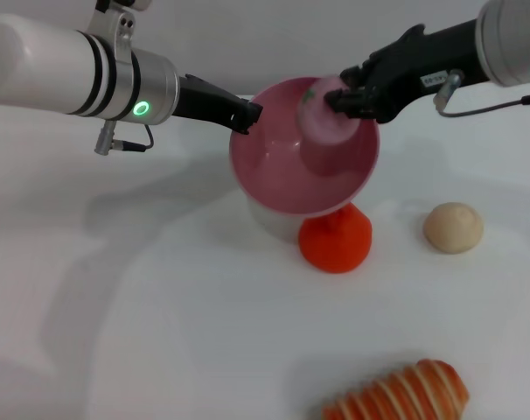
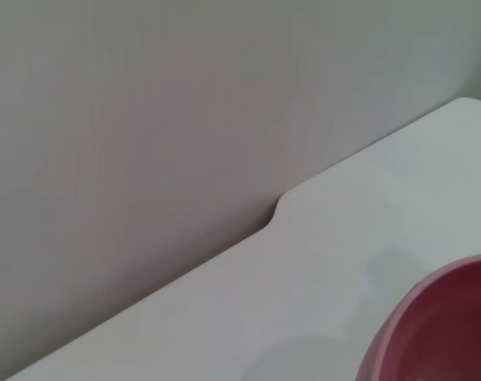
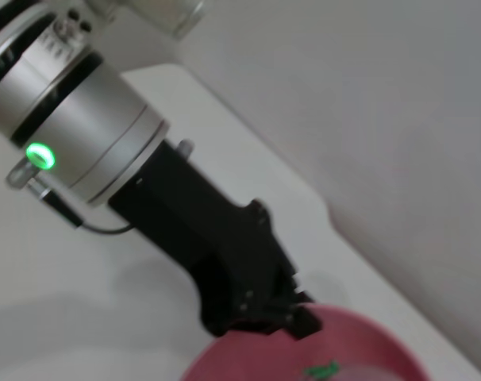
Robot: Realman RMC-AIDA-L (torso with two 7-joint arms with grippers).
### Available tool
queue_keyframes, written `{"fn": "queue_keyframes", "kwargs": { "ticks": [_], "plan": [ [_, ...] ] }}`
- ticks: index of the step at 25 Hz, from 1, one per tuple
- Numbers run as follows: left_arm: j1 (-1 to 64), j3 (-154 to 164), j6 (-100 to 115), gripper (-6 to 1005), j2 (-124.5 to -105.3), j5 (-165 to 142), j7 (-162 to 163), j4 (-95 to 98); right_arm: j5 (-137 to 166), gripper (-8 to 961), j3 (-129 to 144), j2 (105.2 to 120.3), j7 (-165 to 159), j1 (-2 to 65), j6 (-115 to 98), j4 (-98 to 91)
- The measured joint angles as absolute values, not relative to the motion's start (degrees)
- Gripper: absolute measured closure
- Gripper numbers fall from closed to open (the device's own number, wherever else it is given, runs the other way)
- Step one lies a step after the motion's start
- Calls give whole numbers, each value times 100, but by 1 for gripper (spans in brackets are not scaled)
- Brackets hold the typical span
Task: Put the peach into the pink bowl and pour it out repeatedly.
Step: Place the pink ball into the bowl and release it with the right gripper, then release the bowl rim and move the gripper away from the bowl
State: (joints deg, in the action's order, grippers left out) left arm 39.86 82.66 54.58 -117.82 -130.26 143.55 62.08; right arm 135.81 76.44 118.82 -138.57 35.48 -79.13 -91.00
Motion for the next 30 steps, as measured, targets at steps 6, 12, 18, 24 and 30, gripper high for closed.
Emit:
{"fn": "queue_keyframes", "kwargs": {
  "ticks": [6, 12, 18, 24, 30],
  "plan": [
    [3972, 8203, 5523, 855, -11759, -13044, 14383, 6209, 12776, 611, 7453, 11878, -13348, 2871, -7305, -9594],
    [4029, 8043, 5852, 854, -11746, -13419, 14576, 6262, 10407, 416, 6630, 11898, -11471, 1950, -6979, -9544],
    [4314, 7166, 6963, 853, -11727, -14062, 14587, 6270, 7117, 330, 6248, 11887, -7845, 893, -6948, -8272],
    [4435, 6706, 7818, 852, -11587, -14366, 14669, 6352, 4710, 328, 5853, 11849, -5096, 733, -7865, -5977],
    [4349, 6697, 7979, 851, -11550, -14508, 14737, 6247, 3470, 328, 5614, 11834, -3443, 934, -8743, -4175]
  ]
}}
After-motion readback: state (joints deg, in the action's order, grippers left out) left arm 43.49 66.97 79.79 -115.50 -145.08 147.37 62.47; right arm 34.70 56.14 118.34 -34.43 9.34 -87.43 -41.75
